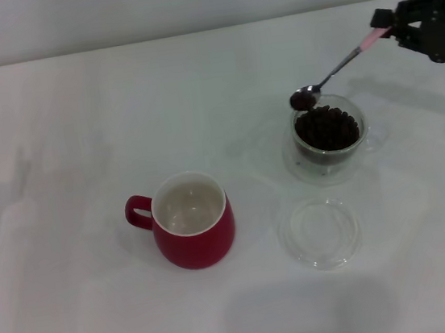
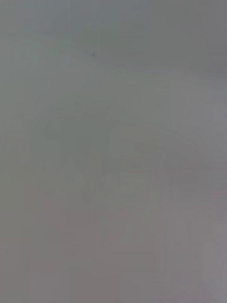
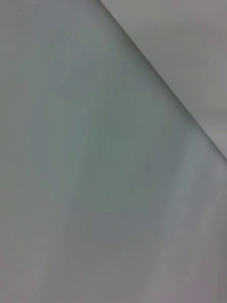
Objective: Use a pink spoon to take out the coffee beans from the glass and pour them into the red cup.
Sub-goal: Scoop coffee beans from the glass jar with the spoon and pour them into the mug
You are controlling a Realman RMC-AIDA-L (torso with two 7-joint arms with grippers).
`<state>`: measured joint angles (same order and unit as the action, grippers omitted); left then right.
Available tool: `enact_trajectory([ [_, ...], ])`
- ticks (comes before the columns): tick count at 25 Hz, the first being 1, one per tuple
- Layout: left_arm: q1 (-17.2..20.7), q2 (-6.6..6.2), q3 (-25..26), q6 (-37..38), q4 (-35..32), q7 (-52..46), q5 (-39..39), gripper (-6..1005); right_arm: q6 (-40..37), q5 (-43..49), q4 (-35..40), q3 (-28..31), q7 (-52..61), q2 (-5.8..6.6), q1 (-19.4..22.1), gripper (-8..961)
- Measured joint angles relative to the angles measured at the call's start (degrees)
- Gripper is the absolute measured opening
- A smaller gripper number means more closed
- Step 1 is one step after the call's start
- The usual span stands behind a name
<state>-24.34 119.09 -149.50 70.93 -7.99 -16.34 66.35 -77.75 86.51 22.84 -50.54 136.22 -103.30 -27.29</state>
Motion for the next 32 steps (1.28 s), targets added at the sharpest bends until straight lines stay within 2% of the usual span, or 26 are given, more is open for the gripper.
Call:
enact_trajectory([
  [7, 0.1, 0.07, 0.0, 0.0, 0.0, 0.0, 0.0, 893, -1.4, 0.3, 0.6, -4.5, 0.4, -2.10, -4.4, 238],
  [16, 0.7, 0.18, 0.0, 0.0, 0.0, 0.0, 0.0, 893, -0.6, 0.5, 1.8, -11.7, 0.2, -6.23, -9.2, 243],
  [19, 0.8, 0.18, 0.0, 0.0, 0.0, 0.0, -0.1, 894, 0.9, 1.5, 4.0, -13.3, -0.8, -8.24, -9.1, 245],
  [24, 0.9, 0.18, 0.0, 0.0, 0.0, 0.0, -0.2, 894, 3.1, 5.5, 14.2, -13.9, -2.2, -11.28, -5.1, 247],
  [26, 1.0, 0.18, 0.0, 0.0, 0.0, 0.0, -0.2, 894, 3.8, 5.7, 16.4, -14.3, -3.6, -11.86, -3.8, 248],
  [32, 1.0, 0.18, 0.0, 0.0, -0.1, 0.0, -0.2, 894, 4.8, 5.4, 17.3, -15.4, -11.1, -12.03, -3.3, 252],
])
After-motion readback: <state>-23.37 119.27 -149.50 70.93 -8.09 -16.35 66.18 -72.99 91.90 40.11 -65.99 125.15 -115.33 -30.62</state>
